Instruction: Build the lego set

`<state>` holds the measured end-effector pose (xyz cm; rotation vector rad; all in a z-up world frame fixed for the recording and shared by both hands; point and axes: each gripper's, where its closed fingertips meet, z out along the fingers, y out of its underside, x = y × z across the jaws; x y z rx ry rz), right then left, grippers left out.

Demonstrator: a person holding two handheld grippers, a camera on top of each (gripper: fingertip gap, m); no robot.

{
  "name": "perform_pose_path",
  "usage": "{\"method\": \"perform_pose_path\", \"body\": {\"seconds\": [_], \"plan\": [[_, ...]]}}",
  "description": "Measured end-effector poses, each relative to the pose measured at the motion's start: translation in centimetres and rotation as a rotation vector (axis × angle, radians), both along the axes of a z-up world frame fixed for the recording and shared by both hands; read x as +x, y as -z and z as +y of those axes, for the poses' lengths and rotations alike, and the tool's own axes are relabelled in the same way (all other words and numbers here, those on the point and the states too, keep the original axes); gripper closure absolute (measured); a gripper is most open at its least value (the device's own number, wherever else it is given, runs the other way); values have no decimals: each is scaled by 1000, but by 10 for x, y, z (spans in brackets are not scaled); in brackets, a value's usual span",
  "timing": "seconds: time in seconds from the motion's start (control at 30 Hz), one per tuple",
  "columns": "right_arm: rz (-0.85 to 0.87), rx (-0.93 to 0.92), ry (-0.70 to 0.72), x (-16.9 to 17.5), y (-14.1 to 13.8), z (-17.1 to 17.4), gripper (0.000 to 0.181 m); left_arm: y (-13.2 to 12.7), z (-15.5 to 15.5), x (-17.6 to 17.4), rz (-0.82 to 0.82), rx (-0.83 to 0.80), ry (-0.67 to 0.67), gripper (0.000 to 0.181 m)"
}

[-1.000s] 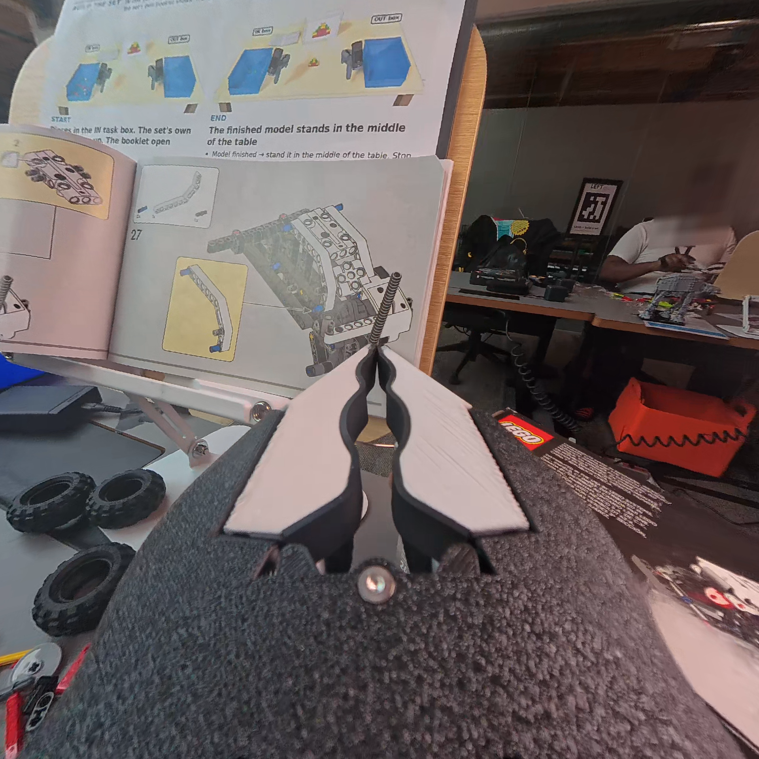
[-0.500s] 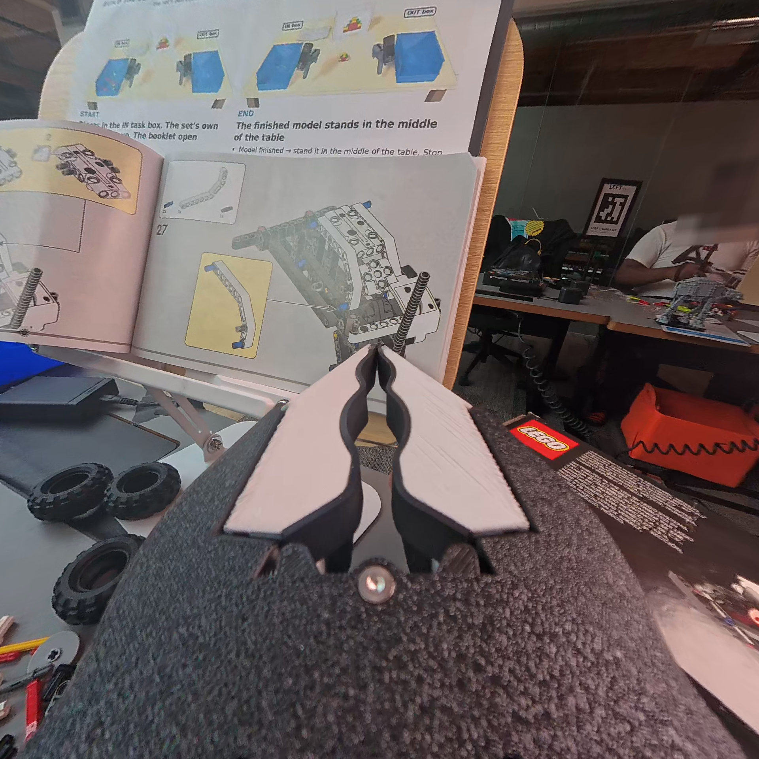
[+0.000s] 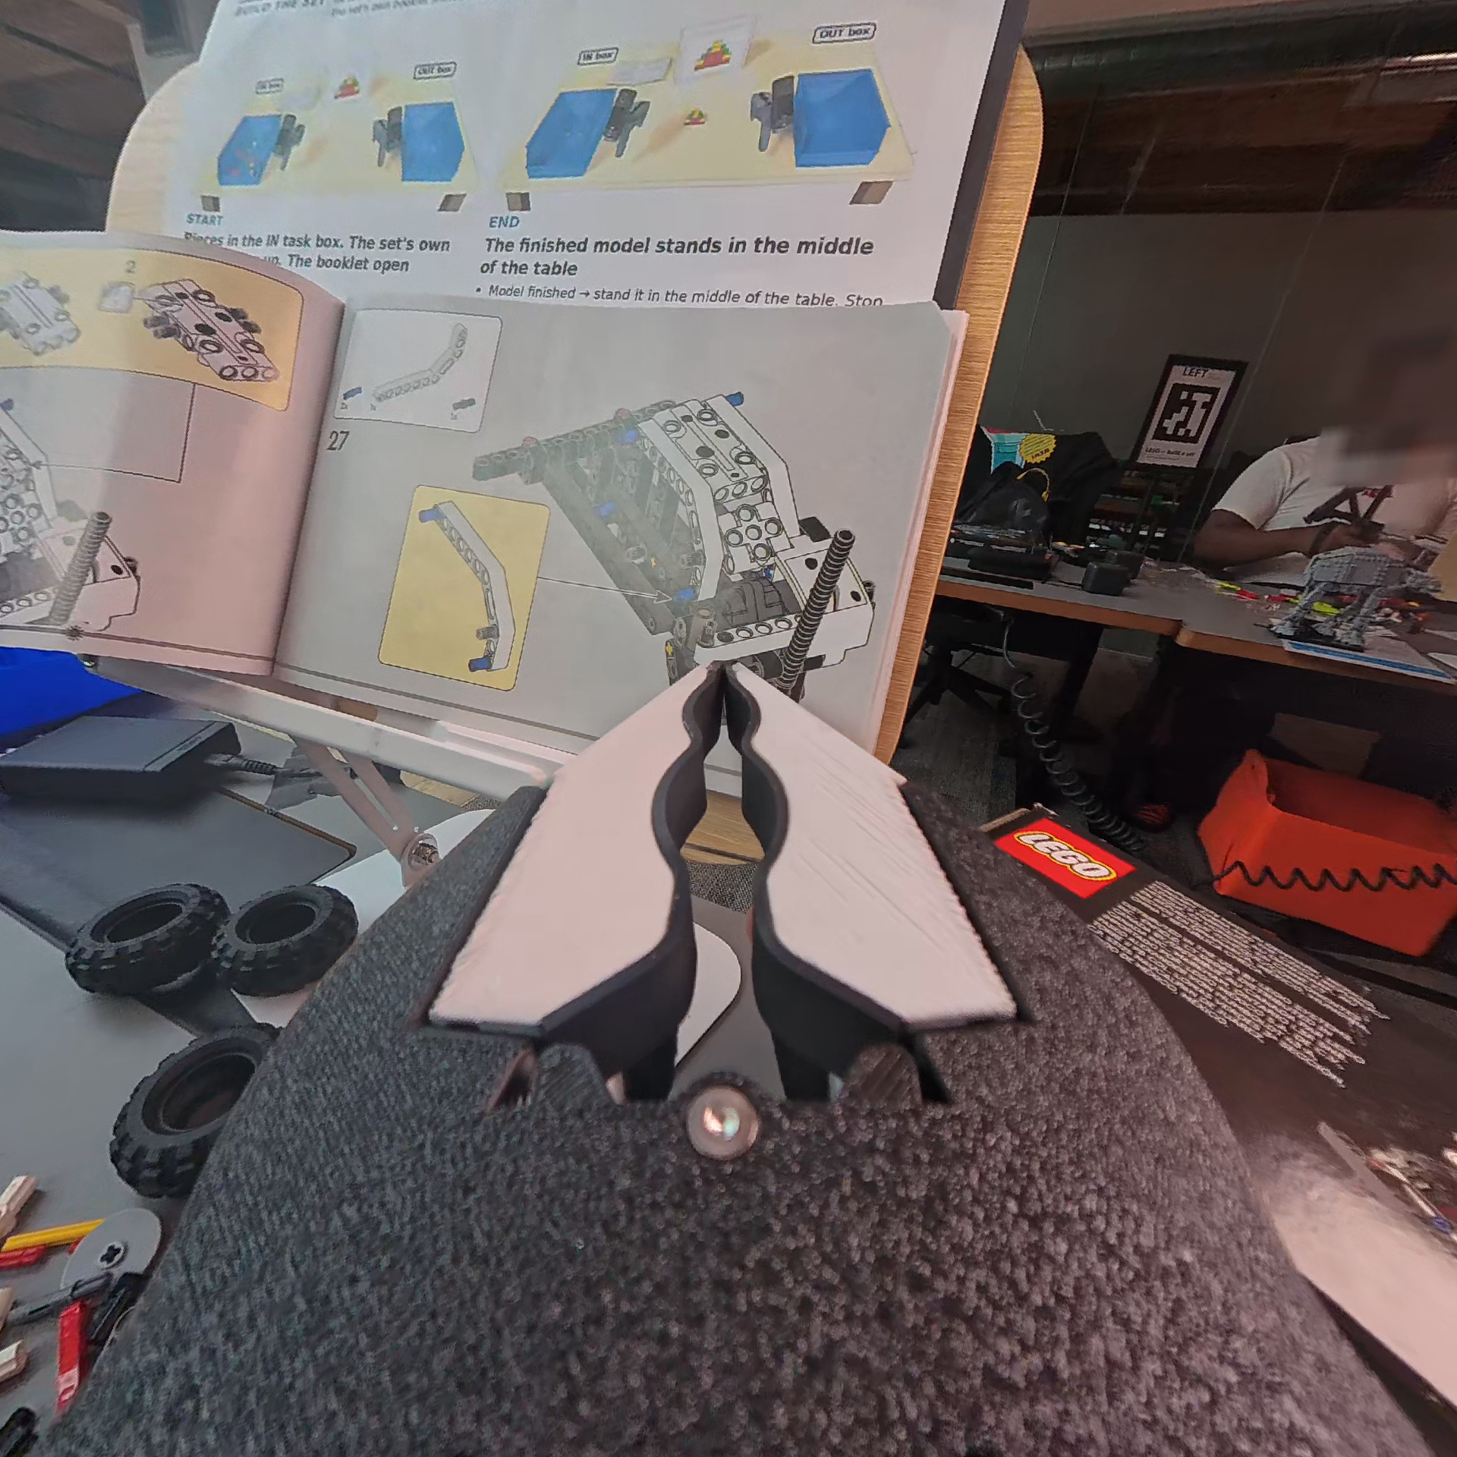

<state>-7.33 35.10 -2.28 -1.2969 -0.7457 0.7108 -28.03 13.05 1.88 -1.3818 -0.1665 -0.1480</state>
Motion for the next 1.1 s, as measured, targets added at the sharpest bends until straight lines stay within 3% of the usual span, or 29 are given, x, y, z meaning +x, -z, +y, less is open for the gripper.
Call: {"method": "perform_pose_path", "body": {"seconds": [1.1], "plan": [[-18,33,-58,-13,-2,-18,181,-4,-1,5,20,2,4,181]]}}
